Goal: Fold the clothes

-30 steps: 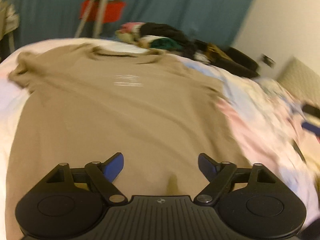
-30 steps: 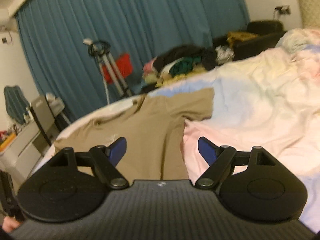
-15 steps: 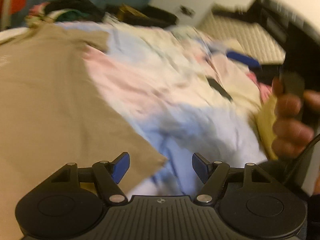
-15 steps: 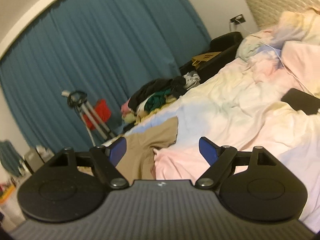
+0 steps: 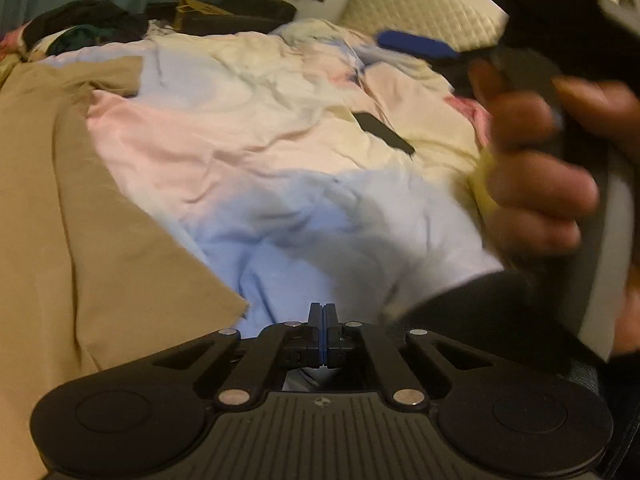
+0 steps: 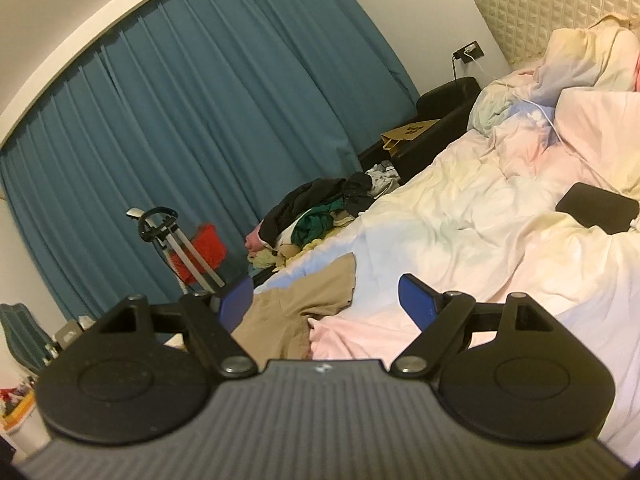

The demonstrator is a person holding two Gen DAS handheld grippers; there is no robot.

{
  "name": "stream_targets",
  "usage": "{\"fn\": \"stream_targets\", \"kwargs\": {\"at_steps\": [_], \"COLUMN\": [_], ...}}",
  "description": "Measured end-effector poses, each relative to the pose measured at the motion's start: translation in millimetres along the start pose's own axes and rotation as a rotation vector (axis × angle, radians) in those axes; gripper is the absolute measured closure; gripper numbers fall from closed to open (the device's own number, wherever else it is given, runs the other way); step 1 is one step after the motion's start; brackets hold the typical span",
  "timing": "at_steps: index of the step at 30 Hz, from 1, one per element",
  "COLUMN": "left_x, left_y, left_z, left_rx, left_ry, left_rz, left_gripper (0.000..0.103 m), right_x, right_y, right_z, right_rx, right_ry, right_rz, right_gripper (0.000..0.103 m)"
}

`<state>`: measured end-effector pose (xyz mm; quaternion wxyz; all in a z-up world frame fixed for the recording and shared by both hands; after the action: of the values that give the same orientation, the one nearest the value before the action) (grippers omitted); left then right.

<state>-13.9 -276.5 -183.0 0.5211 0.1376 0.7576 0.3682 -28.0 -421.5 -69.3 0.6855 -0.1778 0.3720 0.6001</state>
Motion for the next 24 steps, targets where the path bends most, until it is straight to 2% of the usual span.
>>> {"fn": "stream_targets", "kwargs": {"at_steps": [3, 5, 6, 7, 9, 10, 15, 17, 19, 20, 23, 24], "left_x": [3.1, 5.1, 6.4, 8.8, 13.6, 16.5, 18.9, 15.2, 12.0, 10.3, 1.3, -2.0], "left_y": [7.4, 12.9, 14.8, 13.6, 10.7, 6.7, -13.0, -17.4, -17.7, -16.5, -1.4, 3.5], "left_z": [5.8, 9.6, 11.5, 13.6, 17.6, 19.1, 23.8, 26.8, 26.5, 25.8, 21.4, 19.3], "left_rx": [-0.116, -0.193, -0.231, -0.268, -0.334, -0.341, -0.323, -0.328, -0.316, -0.308, -0.250, -0.207], "left_ry": [-0.049, -0.082, -0.101, -0.125, -0.171, -0.181, -0.185, -0.188, -0.179, -0.177, -0.142, -0.114], "left_rz": [-0.046, -0.076, -0.088, -0.088, -0.085, -0.066, -0.050, -0.065, -0.073, -0.080, -0.128, -0.143], "left_gripper": [0.100, 0.082, 0.062, 0.049, 0.047, 0.046, 0.049, 0.078, 0.095, 0.100, 0.100, 0.100], "right_x": [1.2, 2.5, 3.2, 4.2, 6.8, 8.1, 13.7, 14.7, 14.4, 14.2, 14.3, 14.2], "right_y": [-0.5, -0.1, 0.2, 0.0, -1.6, -3.0, -8.5, -9.2, -8.5, -8.0, -7.9, -7.8], "right_z": [-0.6, 0.5, 1.6, 3.2, 6.6, 7.5, 8.9, 8.9, 9.0, 9.2, 8.5, 8.4], "right_rx": [-0.001, -0.007, -0.011, -0.013, -0.012, -0.010, 0.000, 0.005, 0.007, 0.007, 0.008, 0.006], "right_ry": [-0.006, -0.005, -0.003, 0.001, 0.016, 0.023, 0.035, 0.035, 0.031, 0.030, 0.023, 0.020], "right_rz": [0.009, 0.015, 0.018, 0.021, 0.028, 0.034, 0.064, 0.069, 0.067, 0.065, 0.064, 0.063], "right_gripper": [0.021, 0.021, 0.021, 0.021, 0.021, 0.021, 0.020, 0.021, 0.020, 0.021, 0.021, 0.021]}}
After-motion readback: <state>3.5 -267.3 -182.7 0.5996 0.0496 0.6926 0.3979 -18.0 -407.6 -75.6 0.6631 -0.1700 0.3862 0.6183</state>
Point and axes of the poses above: each gripper's, at about its wrist camera, not at the fingertips, and y roughly against the way its jaws point, z to its left, x to its underside, the point moved 6 cm from there along -y, roughly the way its jaws point, and after that the axes turned 7 degrees about -y, right-handed, at the moved point
